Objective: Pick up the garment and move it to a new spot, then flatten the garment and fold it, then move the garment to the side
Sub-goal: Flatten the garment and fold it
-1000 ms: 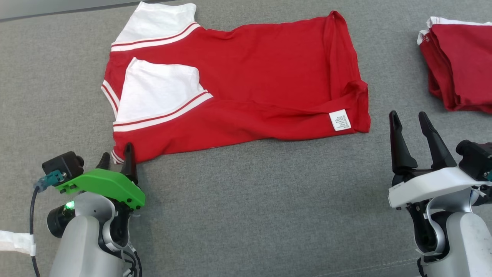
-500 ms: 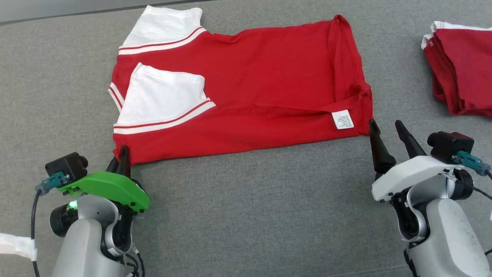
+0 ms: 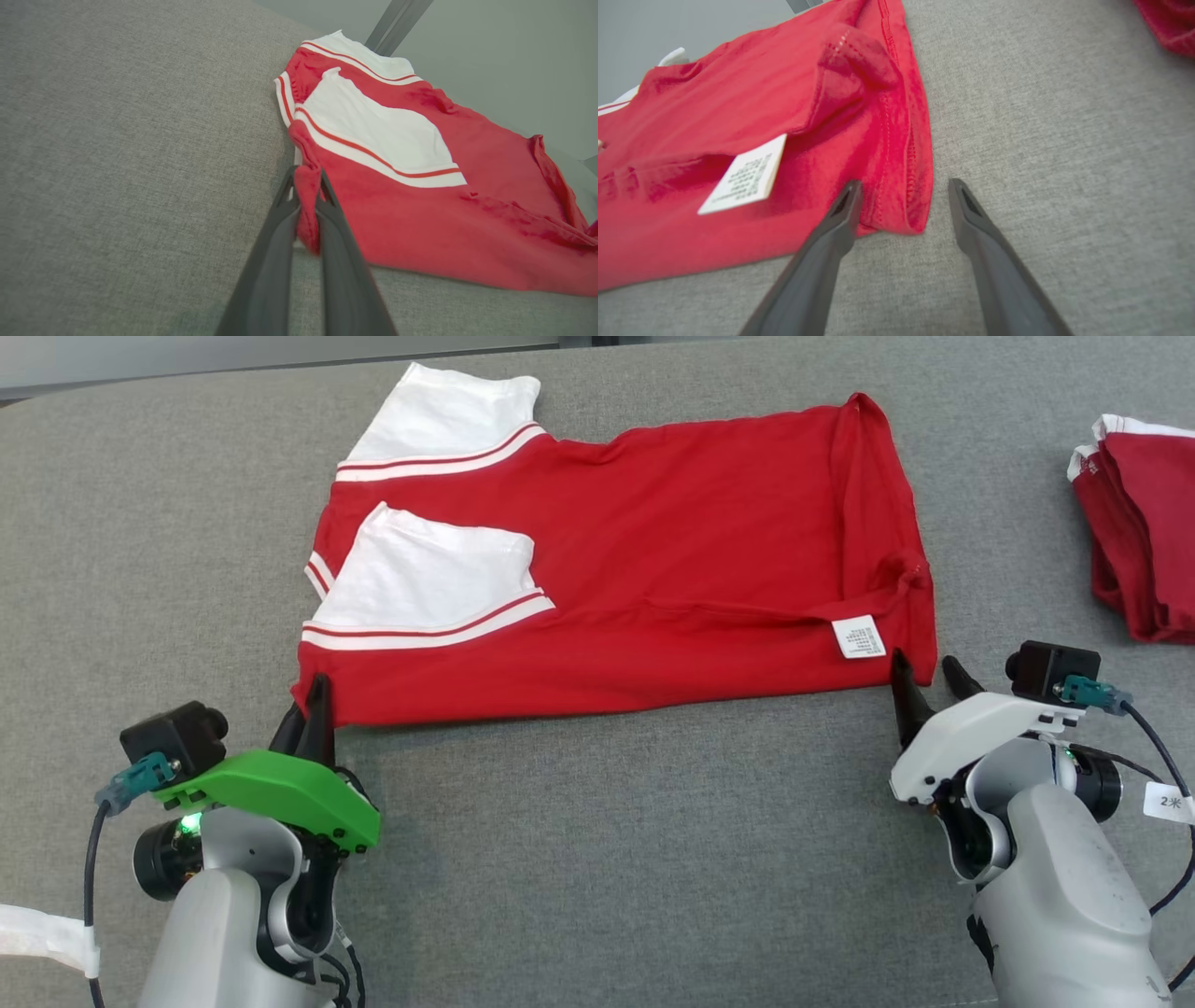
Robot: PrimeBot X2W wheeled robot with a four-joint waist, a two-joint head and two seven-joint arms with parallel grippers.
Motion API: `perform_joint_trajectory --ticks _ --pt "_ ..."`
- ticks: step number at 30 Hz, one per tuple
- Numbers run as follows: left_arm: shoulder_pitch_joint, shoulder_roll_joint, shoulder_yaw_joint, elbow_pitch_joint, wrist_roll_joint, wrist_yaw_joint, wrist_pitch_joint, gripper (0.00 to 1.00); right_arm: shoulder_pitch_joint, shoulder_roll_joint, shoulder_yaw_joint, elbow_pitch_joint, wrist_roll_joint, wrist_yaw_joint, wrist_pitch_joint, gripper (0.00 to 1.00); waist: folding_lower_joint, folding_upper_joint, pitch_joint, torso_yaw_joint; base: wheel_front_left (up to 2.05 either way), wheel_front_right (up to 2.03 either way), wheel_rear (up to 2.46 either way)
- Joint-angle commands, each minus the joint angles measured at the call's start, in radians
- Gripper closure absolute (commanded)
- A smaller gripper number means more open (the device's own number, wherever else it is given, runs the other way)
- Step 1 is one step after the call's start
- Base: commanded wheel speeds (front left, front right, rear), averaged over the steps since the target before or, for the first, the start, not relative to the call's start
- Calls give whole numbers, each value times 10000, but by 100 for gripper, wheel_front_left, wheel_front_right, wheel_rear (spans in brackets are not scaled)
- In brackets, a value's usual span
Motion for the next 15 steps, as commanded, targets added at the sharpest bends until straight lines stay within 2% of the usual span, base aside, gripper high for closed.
perform_joint_trajectory --ticks 1,8,15 --pt "128 75 53 -89 -38 44 -90 100 -145 -17 -32 212 -79 0 -6 100 0 0 -38 -24 0 0 0" --pt "320 327 167 -641 -43 77 -110 100 -278 -31 -511 -265 273 0 -8 100 0 0 -296 -117 0 0 0" --pt "1216 614 73 -2088 2 171 335 100 1203 -35 -883 -2663 765 -7 1041 100 0 0 -624 -123 0 0 0"
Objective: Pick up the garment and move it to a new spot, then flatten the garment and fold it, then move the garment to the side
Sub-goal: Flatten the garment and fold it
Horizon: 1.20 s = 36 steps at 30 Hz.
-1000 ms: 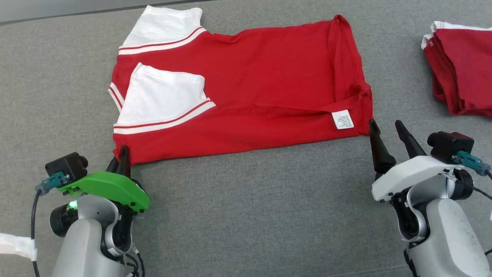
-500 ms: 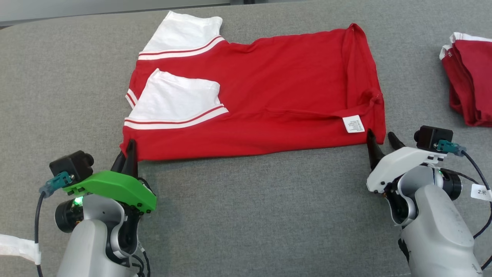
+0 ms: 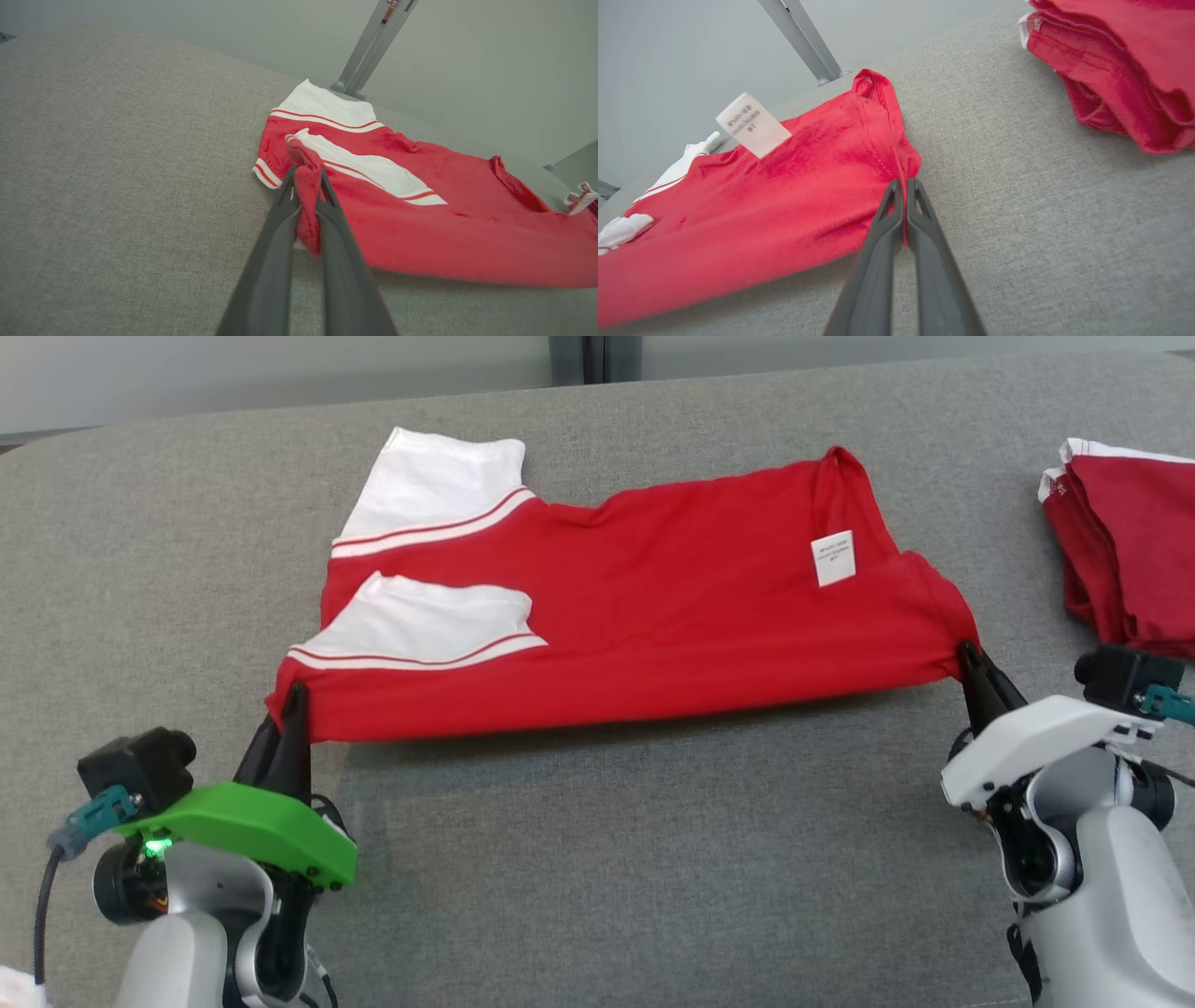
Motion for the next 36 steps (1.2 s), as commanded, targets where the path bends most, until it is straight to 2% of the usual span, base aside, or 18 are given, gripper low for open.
perform_joint_trajectory --ticks 1,7,11,16,17,18,19,20,28,32,36 --pt "434 105 -11 -295 17 109 116 100 490 -56 -53 -464 117 -17 204 100 0 0 -98 -6 0 0 0" --pt "2284 -95 -306 -1608 -56 506 555 100 2668 -52 94 -2481 694 -15 879 100 0 0 -137 -28 0 0 0" --pt "3267 -295 -509 -1981 -192 731 632 100 3646 -50 -19 -2967 1048 -14 833 100 0 0 -109 0 0 0 0" --pt "3614 -423 -662 -1969 -148 839 511 100 4149 -49 14 -3087 1001 -14 649 100 0 0 -99 42 0 0 0" --pt "3574 -437 -685 -2010 -98 851 463 100 4241 -49 -19 -3129 967 -14 632 77 0 0 -94 56 0 0 0" --pt "3506 -418 -687 -2041 -43 855 414 80 4286 -50 -62 -3160 887 -14 635 41 0 0 -88 57 0 0 0" --pt "3414 -380 -663 -2087 5 854 334 36 4338 -47 -79 -3215 808 -14 662 0 0 0 -80 47 0 0 0" --pt "3339 -347 -642 -2102 27 860 310 0 4370 -49 -87 -3285 809 -14 656 0 0 0 -74 31 0 0 0" --pt "1937 641 -400 -2053 516 598 638 0 4051 -43 -237 -3920 359 -9 461 0 0 0 239 -345 0 0 0" --pt "305 1309 -634 -1657 742 25 1176 0 3580 -40 84 -4150 193 -9 418 0 0 0 637 -590 0 0 0" --pt "-1846 1955 -875 -835 738 -742 2018 0 2830 -38 632 -4279 1 -9 454 0 0 0 1280 -943 0 0 0"
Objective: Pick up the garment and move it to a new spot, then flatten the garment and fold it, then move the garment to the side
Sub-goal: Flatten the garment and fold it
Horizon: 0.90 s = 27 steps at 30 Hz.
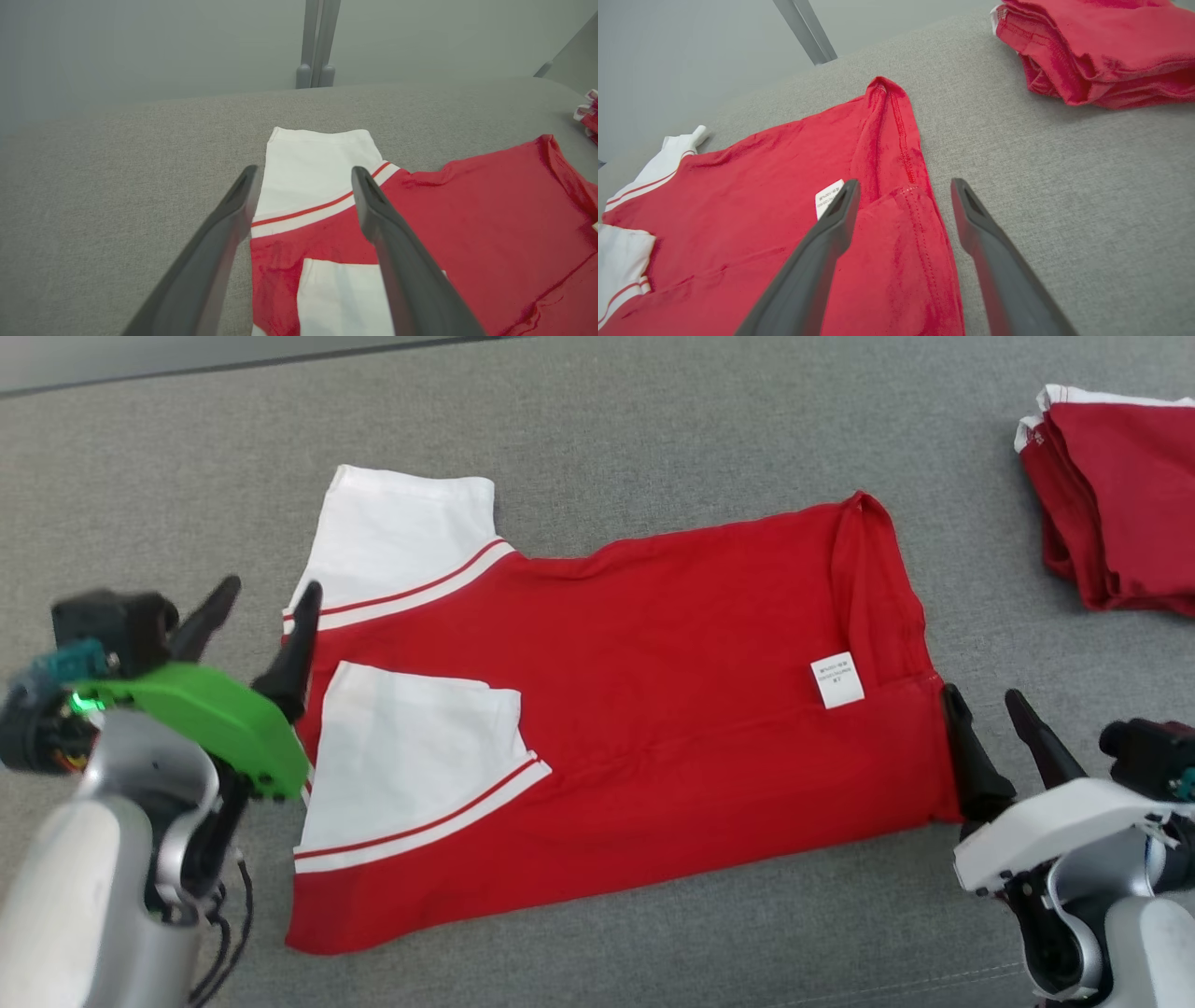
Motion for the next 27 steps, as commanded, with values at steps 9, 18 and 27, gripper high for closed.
perform_joint_trajectory --ticks 9,18,27 --pt "-3580 1148 -519 2605 -474 -1037 1494 0 -1915 -13 1398 376 -324 0 -266 0 0 0 1810 -1319 0 0 0" --pt "-5448 1584 -955 4797 -580 -1064 2647 0 -3197 -13 2356 1224 -354 0 -693 0 0 0 2200 -1966 0 0 0" --pt "-6088 1985 -1003 5910 -176 -397 3270 0 -3549 -13 2699 1548 -281 0 -945 0 0 0 2259 -2356 0 0 0"
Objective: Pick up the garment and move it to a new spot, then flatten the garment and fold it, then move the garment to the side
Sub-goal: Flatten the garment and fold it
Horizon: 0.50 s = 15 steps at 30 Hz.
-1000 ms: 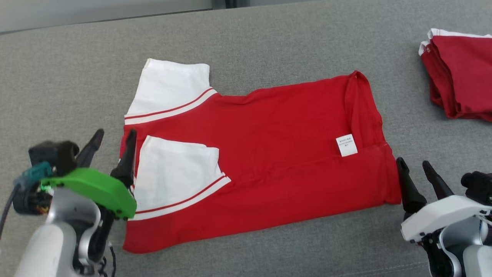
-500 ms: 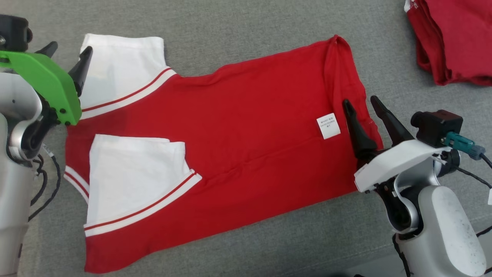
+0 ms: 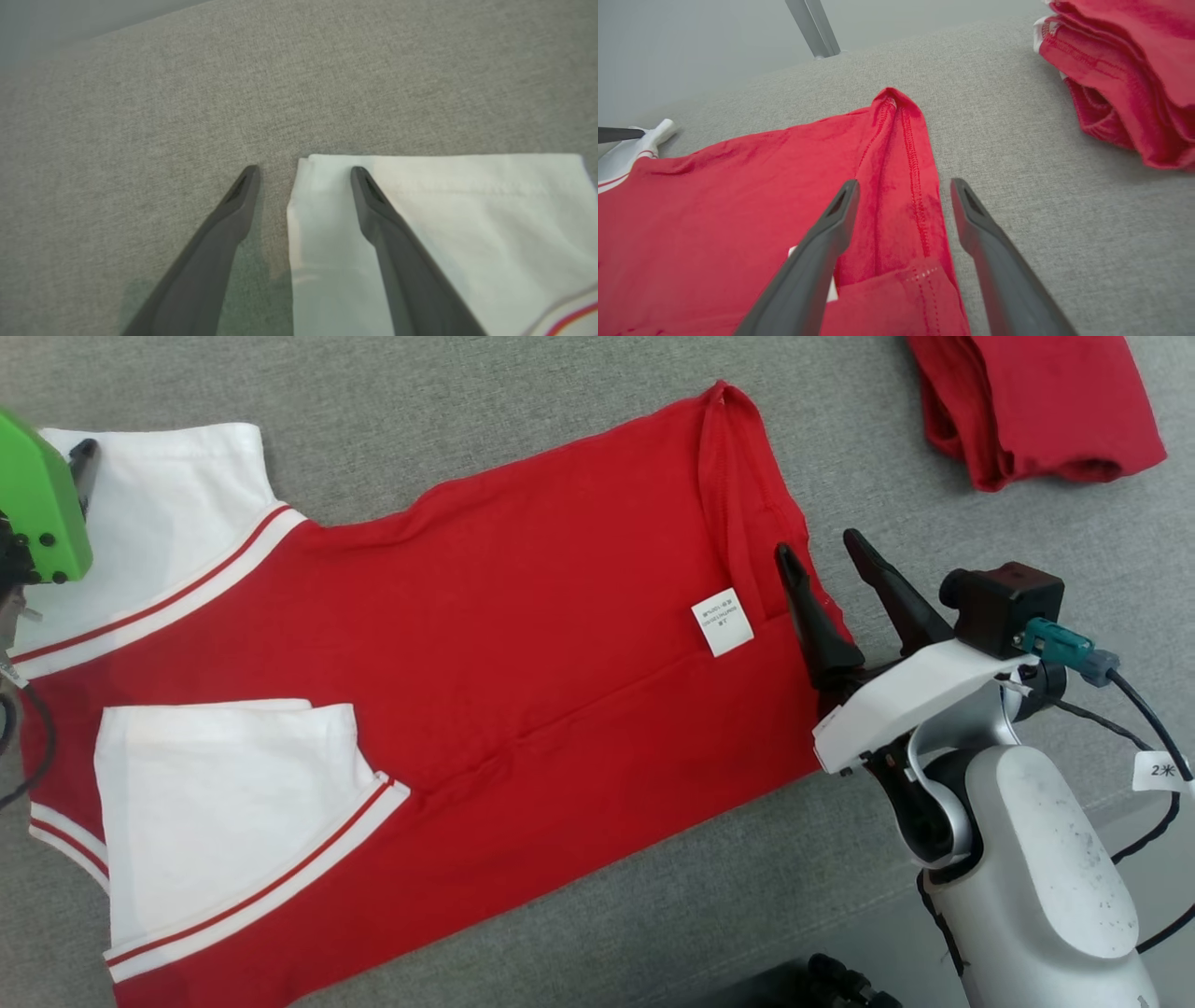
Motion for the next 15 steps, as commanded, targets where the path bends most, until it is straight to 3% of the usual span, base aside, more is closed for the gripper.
perform_joint_trajectory --ticks 1,2,3,4,5,15 --pt "-130 129 -12 107 36 68 136 0 -154 -13 21 23 31 0 -101 0 0 0 52 -104 0 0 0" --pt "-146 140 -2 166 -32 49 216 7 -151 -12 35 30 27 0 -92 0 0 0 50 -125 0 0 0" --pt "-146 123 -10 193 -121 -7 309 39 -144 -12 27 22 23 0 -102 0 0 0 41 -133 0 0 0" --pt "-135 95 -31 200 -195 -71 429 62 -148 -12 -3 9 23 0 -98 0 0 0 31 -132 0 0 0" --pt "-124 65 -54 176 -242 -107 515 100 -178 -12 -39 13 -12 0 -79 0 0 0 23 -120 0 0 0" --pt "-430 -355 -119 -637 -570 -299 54 100 -1957 -714 41 568 -949 0 749 0 0 0 -166 585 0 0 0"
